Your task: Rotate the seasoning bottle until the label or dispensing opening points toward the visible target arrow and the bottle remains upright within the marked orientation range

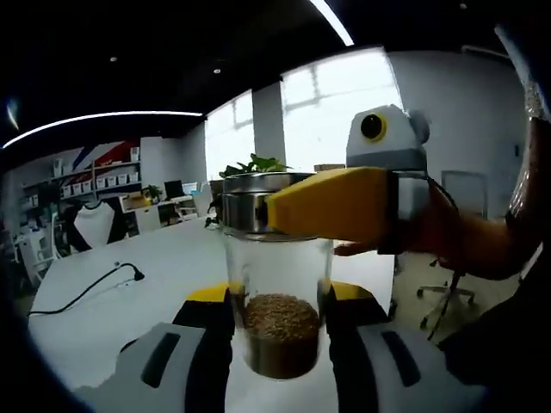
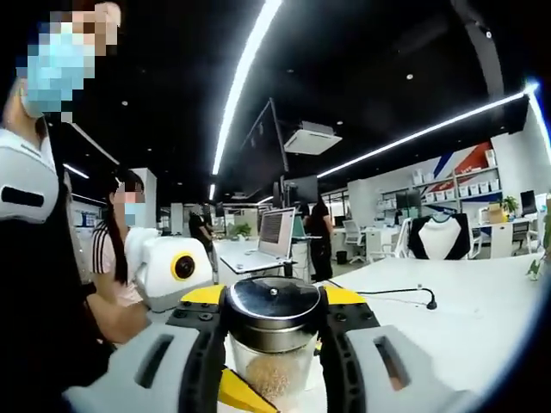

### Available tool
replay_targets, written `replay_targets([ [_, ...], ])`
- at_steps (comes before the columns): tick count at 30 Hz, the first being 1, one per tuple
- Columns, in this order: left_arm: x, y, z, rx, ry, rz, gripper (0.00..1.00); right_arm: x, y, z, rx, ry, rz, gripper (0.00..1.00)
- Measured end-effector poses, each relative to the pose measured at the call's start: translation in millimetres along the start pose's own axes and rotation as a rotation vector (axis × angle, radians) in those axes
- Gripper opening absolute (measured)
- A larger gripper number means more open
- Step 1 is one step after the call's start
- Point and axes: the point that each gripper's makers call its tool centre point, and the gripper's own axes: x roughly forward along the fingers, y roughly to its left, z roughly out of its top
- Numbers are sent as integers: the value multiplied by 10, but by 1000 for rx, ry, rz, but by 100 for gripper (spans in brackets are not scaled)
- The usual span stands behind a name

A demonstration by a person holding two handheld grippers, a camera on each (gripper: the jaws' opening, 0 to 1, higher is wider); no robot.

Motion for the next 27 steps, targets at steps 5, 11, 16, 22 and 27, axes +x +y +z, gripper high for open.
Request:
replay_targets([
  [5,22,-54,-23,0,11,-11,44,-12,77,-28,-35,20,52,38],
  [11,30,-5,-30,-5,12,98,43,-24,53,-31,-57,-16,-12,39],
  [16,30,120,-104,12,49,205,43,44,-24,-88,-100,-22,-168,39],
  [22,-5,194,-131,7,56,284,43,69,-57,-110,-65,-57,-309,39],
  [27,-29,228,-159,18,68,306,43,86,-65,-142,-74,-51,-341,38],
])
